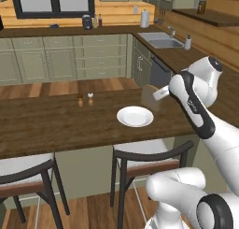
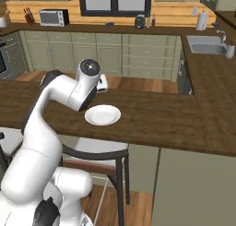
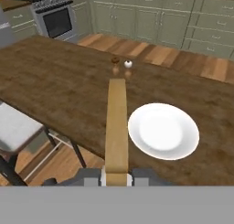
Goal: Start the toaster. Once the lever pops up, take the bread to the plate on the dining counter.
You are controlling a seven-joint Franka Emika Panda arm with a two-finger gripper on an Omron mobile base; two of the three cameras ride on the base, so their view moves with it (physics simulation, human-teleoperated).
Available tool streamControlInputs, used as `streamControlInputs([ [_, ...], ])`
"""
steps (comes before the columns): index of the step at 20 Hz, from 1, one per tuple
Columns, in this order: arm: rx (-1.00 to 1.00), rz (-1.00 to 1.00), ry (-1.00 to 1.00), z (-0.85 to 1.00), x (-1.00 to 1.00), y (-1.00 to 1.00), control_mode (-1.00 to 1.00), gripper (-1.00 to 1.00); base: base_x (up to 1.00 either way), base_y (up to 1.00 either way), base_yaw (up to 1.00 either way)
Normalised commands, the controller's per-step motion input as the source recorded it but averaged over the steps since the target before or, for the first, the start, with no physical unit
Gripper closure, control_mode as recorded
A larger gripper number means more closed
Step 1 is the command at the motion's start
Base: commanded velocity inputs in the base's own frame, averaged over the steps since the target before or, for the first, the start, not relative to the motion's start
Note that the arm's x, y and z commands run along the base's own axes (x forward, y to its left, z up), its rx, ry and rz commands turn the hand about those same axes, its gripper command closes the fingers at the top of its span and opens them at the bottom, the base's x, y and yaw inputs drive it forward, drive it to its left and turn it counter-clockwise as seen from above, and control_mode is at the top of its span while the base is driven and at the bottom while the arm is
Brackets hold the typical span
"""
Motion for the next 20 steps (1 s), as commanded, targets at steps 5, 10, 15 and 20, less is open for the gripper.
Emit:
streamControlInputs([
  [5, 0.32, -0.01, 0.08, -0.21, 0.5, -0.25, -1.0, 1.0, 0.0, 0.0, 0.0],
  [10, 0.2, -0.03, 0.0, -0.31, 0.37, -0.08, -1.0, 1.0, 0.0, 0.0, 0.0],
  [15, 0.05, -0.07, 0.06, -0.21, 0.33, 0.0, -1.0, 1.0, 0.0, 0.0, 0.0],
  [20, 0.01, -0.18, 0.2, -0.09, 0.31, -0.01, -1.0, 1.0, 0.0, 0.0, 0.0],
])
